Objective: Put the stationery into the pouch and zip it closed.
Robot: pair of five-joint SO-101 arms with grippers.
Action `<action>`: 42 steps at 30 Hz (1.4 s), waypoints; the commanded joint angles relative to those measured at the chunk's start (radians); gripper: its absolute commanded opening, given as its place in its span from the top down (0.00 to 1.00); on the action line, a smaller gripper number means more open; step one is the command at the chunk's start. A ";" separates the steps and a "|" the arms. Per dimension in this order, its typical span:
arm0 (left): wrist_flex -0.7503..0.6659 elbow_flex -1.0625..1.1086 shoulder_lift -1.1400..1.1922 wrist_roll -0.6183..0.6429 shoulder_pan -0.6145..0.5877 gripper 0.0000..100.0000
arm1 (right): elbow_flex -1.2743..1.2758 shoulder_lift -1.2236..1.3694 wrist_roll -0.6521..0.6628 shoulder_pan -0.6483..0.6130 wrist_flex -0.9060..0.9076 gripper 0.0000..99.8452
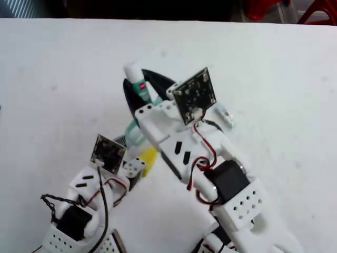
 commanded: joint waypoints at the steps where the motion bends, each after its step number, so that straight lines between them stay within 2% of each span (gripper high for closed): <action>1: -0.003 -0.063 -0.007 0.006 -0.002 0.80 | 0.025 0.004 -0.011 -0.015 -0.076 0.98; 7: -0.006 -0.066 -0.007 0.015 -0.035 0.79 | 0.155 0.002 -0.011 -0.010 -0.237 0.98; 13: -0.032 -0.066 -0.007 0.017 -0.067 0.79 | 0.232 0.002 -0.011 0.042 -0.315 0.98; 18: -0.032 -0.066 -0.007 0.017 -0.067 0.79 | 0.229 -0.036 -0.011 0.073 -0.297 0.98; 24: -0.032 -0.066 -0.007 0.017 -0.067 0.79 | 0.229 -0.165 0.006 0.033 -0.208 0.98; 32: -0.032 -0.066 -0.007 0.017 -0.062 0.80 | 0.227 -0.252 0.052 0.005 -0.062 0.92; 38: -0.032 -0.066 -0.007 0.017 -0.061 0.80 | 0.227 -0.274 0.052 0.005 -0.061 0.92; 42: -0.032 -0.066 -0.007 0.017 -0.061 0.80 | 0.186 -0.266 0.052 0.010 -0.045 0.99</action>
